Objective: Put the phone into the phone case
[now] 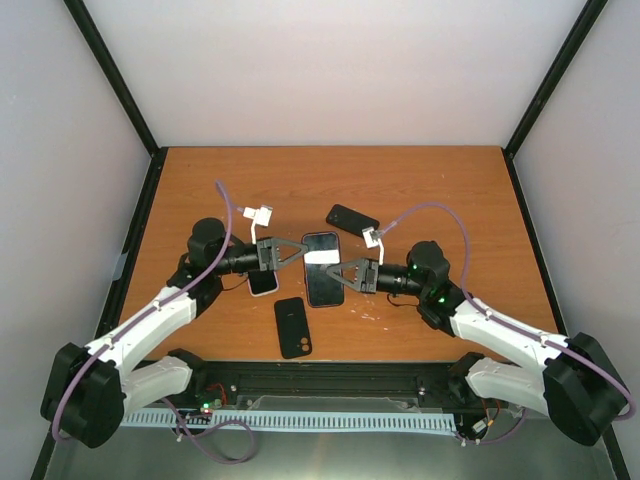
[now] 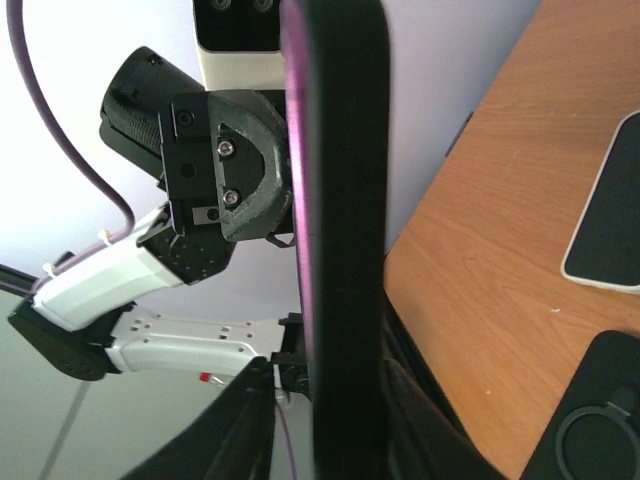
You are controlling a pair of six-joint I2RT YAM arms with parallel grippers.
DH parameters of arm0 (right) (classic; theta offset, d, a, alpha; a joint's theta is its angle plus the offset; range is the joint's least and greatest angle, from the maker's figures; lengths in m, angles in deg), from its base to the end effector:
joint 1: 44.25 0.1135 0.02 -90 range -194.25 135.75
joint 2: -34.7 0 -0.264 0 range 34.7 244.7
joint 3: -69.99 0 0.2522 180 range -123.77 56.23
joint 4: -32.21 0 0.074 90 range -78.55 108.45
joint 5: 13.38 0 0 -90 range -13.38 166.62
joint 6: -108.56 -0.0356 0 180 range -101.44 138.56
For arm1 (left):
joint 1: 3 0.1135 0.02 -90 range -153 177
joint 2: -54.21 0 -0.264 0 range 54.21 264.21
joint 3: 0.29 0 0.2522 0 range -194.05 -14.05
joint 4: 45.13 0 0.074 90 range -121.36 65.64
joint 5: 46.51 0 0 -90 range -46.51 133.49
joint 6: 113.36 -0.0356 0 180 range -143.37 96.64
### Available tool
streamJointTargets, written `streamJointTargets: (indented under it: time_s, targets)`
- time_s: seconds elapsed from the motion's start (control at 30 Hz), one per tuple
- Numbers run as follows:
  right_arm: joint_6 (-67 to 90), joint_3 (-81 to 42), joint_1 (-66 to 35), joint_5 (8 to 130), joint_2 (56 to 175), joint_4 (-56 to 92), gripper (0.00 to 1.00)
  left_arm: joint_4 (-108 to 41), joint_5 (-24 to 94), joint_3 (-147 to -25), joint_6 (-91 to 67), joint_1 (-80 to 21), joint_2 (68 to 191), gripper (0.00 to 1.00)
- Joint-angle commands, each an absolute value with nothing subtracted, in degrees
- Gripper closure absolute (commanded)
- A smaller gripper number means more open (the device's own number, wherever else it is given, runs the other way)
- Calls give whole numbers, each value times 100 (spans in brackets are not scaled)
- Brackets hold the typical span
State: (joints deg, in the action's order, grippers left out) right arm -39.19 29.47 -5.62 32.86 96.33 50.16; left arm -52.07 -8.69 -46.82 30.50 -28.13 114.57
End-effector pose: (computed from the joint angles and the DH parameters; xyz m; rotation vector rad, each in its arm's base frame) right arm 0.1638 0.1624 0.2495 -0.3883 1.9523 1.8106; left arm 0.1958 -0.1229 0.2712 0.3154 1.9693 -1.7227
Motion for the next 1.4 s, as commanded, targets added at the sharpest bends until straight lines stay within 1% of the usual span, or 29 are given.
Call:
streamJointTargets:
  time_s: [0.0, 0.17, 0.27, 0.33, 0.5, 0.6, 0.67, 0.9, 0.93, 0.97, 1.03, 1.07, 1.17, 1.27, 1.37]
  targets:
    - [-3841, 2573, -496, 3573, 9342, 5093, 69, -5071, -1147, -4866, 2613, -2823, 11277, 100]
    - [-3899, 2410, -496, 3941, 9333, 5075, 67, -5285, -1598, -4721, 2695, -2822, 11176, 100]
    - [-3919, 2312, -496, 4079, 9363, 5070, 63, -5279, -1707, -4648, 2685, -2823, 11078, 100]
    - [-3930, 2250, -496, 4127, 9402, 5072, 64, -5264, -1736, -4607, 2678, -2822, 11028, 100]
    - [-3892, 2154, -496, 4202, 9426, 5048, 74, -4959, -1641, -4634, 2575, -2823, 11058, 100]
    - [-3757, 2117, -496, 4249, 9388, 4826, 90, -4780, -1473, -4639, 2548, -2823, 11073, 100]
    - [-3691, 2130, -496, 4297, 9343, 4698, 97, -4611, -1381, -4681, 2515, -2823, 11097, 100]
    - [-3423, 2102, -496, 4527, 9210, 4205, 97, -4297, -1276, -4836, 2484, -2823, 11180, 100]
    - [-3407, 2085, -496, 4517, 9224, 4167, 97, -4303, -1276, -4829, 2522, -2823, 11179, 100]
    - [-3410, 2073, -496, 4488, 9234, 4147, 92, -4344, -1283, -4827, 2570, -2823, 11176, 100]
    - [-3488, 2111, -496, 4339, 9277, 4195, 77, -4536, -1308, -4770, 2709, -2823, 11139, 100]
    - [-3537, 2150, -496, 4272, 9289, 4248, 71, -4642, -1318, -4741, 2790, -2823, 11110, 100]
    - [-3671, 2353, -501, 4117, 9292, 4345, 60, -4943, -1320, -4657, 3010, -2823, 11030, 100]
    - [-3723, 2654, -496, 3987, 9199, 4392, 57, -5075, -1275, -4622, 3130, -2818, 11008, 100]
    - [-3711, 2821, -496, 3940, 9092, 4294, 58, -5119, -1213, -4613, 3170, -2818, 11028, 100]
